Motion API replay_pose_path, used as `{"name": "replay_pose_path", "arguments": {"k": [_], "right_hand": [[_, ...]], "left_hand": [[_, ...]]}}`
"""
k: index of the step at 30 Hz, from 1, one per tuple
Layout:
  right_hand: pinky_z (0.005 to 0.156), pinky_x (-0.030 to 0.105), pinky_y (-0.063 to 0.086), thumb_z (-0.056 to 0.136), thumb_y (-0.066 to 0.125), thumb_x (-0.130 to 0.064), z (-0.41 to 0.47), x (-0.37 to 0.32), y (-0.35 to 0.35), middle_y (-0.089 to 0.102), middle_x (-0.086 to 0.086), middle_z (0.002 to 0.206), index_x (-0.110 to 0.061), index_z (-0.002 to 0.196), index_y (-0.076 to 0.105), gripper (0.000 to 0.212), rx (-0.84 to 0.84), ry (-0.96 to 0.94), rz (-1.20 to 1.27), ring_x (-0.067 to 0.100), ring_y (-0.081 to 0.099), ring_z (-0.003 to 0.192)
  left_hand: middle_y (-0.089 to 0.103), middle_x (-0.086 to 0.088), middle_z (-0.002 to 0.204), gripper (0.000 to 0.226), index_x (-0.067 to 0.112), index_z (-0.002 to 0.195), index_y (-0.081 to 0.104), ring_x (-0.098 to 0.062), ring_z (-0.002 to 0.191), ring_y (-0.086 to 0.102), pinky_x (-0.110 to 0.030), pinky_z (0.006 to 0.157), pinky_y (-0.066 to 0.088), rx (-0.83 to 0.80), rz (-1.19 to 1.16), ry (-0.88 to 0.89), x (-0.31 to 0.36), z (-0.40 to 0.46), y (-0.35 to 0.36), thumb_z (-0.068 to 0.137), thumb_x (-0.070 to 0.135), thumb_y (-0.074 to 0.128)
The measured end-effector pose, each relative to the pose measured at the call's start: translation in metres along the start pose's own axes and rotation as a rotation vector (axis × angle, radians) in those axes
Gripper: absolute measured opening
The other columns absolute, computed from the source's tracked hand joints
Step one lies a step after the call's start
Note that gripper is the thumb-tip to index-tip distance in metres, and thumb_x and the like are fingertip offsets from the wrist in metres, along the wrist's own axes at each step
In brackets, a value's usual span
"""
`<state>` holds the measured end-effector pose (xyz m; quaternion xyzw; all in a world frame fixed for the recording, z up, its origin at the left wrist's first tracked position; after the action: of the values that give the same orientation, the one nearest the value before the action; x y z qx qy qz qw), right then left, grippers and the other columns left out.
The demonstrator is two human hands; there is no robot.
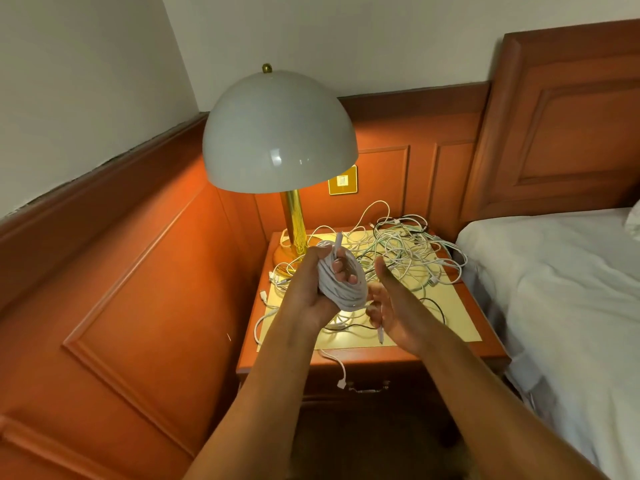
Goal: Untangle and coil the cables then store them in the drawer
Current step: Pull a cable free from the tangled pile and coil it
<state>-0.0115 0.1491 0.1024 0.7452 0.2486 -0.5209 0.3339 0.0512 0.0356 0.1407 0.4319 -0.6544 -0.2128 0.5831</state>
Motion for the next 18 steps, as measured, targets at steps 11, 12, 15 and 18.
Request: {"name": "replay_pose_path", "arguments": {"k": [11,12,15,18], "right_hand": [[0.054,0.028,0.024,0.09,0.06,-0.016,0.009,-0.017,0.004,0.04,-0.001,0.061,-0.011,0.073,0.064,0.019,0.063,-0.131,-0.127,0.011,0.031,0.055],[0.053,0.029,0.024,0.09,0.06,-0.014,0.01,-0.014,0.003,0.04,-0.001,0.06,-0.012,0.07,0.063,0.021,0.08,-0.134,-0.115,0.012,0.031,0.055],[0.054,0.03,0.024,0.09,0.06,-0.013,0.011,-0.013,0.001,0.037,0.001,0.06,-0.007,0.072,0.058,0.019,0.112,-0.155,-0.116,0.013,0.03,0.055],[0.053,0.032,0.023,0.089,0.061,-0.013,0.013,-0.013,0.0,0.033,0.003,0.06,-0.007,0.07,0.056,0.021,0.136,-0.178,-0.152,0.015,0.028,0.055]], "left_hand": [[0.061,-0.006,0.061,0.015,0.003,0.074,0.065,-0.016,0.051,0.06,-0.025,0.058,0.056,0.064,0.054,-0.068,0.001,-0.004,-0.015,0.078,0.017,0.062],[0.061,-0.007,0.059,0.02,0.003,0.072,0.063,-0.016,0.05,0.061,-0.025,0.055,0.056,0.062,0.071,-0.067,0.0,-0.007,-0.009,0.083,0.018,0.056],[0.06,-0.006,0.061,0.02,0.004,0.07,0.061,-0.016,0.053,0.061,-0.025,0.056,0.056,0.064,0.097,-0.03,-0.001,-0.011,-0.009,0.084,0.016,0.054],[0.054,-0.004,0.065,0.009,0.007,0.072,0.059,-0.015,0.058,0.056,-0.024,0.059,0.056,0.063,0.072,-0.002,-0.001,-0.012,-0.016,0.075,0.014,0.057]]}}
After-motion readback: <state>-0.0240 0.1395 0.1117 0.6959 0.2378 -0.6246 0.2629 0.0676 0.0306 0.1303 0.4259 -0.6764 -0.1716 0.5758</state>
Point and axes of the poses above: each hand's wrist, its own z-axis towards the middle knuckle, its own y-axis out of the palm, x = y × z, the point moved 3 cm from there along z, towards the middle knuckle
